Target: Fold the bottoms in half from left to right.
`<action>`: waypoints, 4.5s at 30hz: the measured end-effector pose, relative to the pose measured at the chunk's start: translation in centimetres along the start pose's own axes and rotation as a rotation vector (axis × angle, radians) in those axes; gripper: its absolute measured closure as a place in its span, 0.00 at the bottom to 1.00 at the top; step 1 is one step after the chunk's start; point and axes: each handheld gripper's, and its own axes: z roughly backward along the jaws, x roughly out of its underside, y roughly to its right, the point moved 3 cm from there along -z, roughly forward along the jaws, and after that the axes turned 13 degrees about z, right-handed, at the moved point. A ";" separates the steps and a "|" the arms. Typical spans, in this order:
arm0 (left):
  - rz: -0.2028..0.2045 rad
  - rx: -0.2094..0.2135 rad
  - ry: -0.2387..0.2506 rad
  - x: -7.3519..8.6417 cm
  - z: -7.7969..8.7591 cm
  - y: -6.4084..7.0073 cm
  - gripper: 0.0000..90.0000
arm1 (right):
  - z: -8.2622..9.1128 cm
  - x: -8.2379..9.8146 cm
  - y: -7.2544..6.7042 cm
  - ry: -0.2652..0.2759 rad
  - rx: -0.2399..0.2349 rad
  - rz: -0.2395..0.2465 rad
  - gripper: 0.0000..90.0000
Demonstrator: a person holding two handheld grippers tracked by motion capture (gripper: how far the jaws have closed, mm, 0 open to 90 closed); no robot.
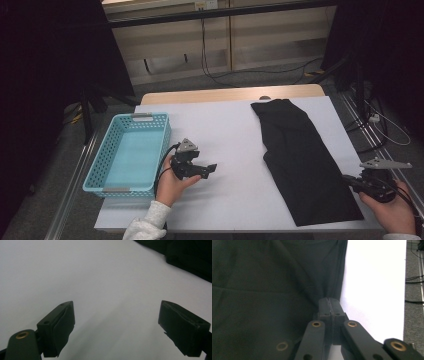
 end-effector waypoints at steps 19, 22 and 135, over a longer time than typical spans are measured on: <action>-0.006 -0.011 -0.004 0.0 0.1 -0.2 0.15 | -1.1 -3.1 -1.3 0.112 0.031 -0.002 0.53; -0.004 -0.012 -0.003 0.1 0.2 -0.2 0.15 | -1.8 -4.2 -2.2 0.120 -0.001 0.020 0.47; 0.046 -0.038 0.028 2.0 2.7 -0.6 0.14 | -15.9 -17.5 -12.4 0.095 -0.232 0.204 0.94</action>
